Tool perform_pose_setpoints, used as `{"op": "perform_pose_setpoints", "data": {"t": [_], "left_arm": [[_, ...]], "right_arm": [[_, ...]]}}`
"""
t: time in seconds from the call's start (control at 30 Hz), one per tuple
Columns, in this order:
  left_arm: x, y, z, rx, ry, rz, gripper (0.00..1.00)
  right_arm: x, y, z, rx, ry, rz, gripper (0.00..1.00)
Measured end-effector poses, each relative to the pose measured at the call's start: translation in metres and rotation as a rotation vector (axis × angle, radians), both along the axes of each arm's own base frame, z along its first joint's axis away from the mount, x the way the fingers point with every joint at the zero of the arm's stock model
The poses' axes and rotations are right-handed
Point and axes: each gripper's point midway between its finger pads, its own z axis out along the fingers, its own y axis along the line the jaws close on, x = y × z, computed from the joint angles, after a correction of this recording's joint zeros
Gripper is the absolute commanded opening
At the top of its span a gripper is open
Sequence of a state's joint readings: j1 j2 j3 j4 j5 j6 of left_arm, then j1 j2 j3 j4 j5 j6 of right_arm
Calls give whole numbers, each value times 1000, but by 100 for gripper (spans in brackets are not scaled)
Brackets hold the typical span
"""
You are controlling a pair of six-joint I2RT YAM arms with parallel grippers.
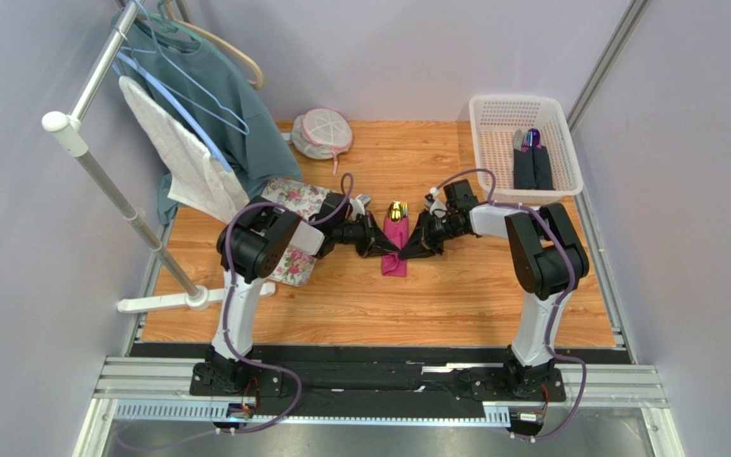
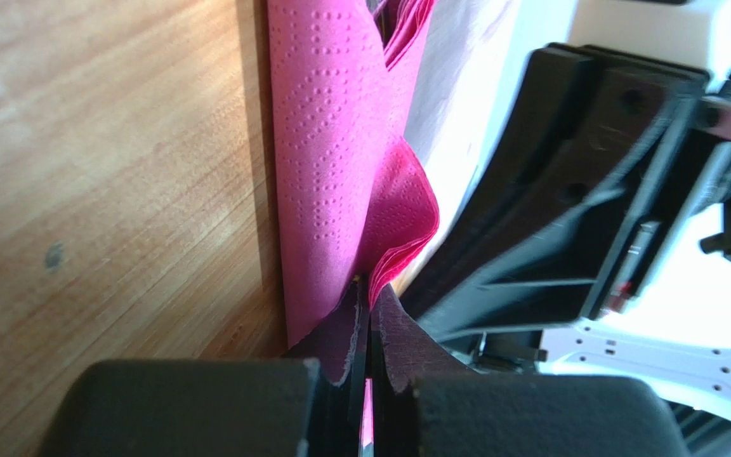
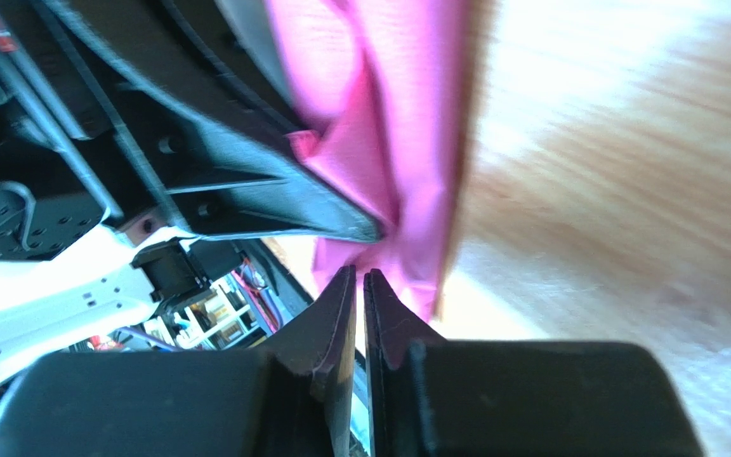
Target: Place the utensils on the paper napkin and roll it up
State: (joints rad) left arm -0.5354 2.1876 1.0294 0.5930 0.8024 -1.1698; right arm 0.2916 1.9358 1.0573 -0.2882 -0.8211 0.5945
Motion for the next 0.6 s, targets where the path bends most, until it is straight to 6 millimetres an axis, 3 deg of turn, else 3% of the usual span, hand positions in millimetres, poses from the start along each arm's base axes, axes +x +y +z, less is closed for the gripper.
{"op": "perform_pose_setpoints", "data": {"t": [0.27,0.6], "left_arm": [[0,3,-2,51,-33,-29,0],[-2,7,-2,86,-60,-86,0]], "right_arm": [[4,1,18,51,-24,11,12],[47,-14,35,66,-132,-46,9]]}}
